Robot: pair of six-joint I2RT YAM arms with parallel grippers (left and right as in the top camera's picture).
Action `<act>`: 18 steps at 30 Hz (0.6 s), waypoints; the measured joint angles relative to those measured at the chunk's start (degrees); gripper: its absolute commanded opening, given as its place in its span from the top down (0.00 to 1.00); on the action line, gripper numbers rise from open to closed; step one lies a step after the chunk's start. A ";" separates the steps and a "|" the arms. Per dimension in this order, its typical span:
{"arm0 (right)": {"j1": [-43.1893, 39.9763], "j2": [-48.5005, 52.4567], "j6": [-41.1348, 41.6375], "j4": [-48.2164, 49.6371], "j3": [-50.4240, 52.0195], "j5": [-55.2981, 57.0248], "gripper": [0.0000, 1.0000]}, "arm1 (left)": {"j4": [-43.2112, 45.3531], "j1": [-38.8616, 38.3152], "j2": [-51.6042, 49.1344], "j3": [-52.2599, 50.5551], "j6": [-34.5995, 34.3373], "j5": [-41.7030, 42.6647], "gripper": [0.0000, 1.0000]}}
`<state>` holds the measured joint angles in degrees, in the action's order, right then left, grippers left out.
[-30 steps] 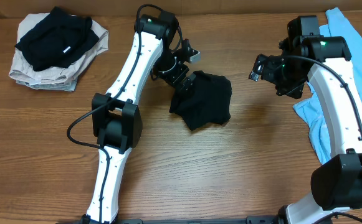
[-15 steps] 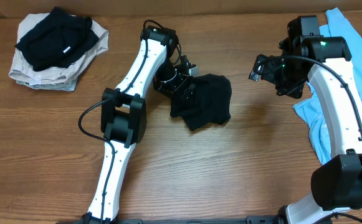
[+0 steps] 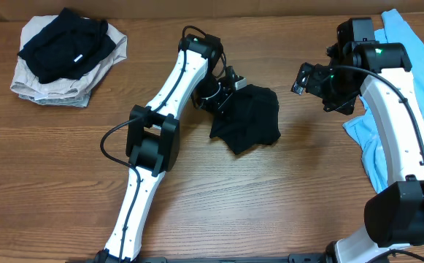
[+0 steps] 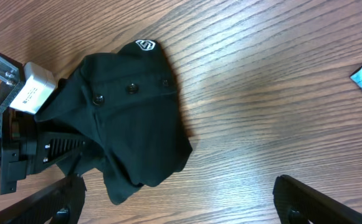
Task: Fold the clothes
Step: 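Grasp the folded black shirt bundle with the left gripper, then carry the bundle with the left gripper onto the top-left clothes stack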
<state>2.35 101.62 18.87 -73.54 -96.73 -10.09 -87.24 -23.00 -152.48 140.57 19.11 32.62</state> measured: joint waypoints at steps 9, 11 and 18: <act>0.00 0.00 -0.13 0.57 0.00 0.00 0.00 | -4.46 4.20 0.50 10.67 -2.67 0.20 0.96; 0.00 0.00 -0.22 0.57 0.00 -0.02 0.00 | -3.76 6.69 1.79 13.49 -4.83 0.20 0.96; 0.00 0.00 -0.31 0.59 0.00 0.00 0.00 | -0.11 17.90 8.52 22.23 -14.71 0.02 0.96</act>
<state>2.35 101.62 18.57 -72.95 -96.73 -10.09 -87.35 -5.10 -143.96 162.80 4.40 32.64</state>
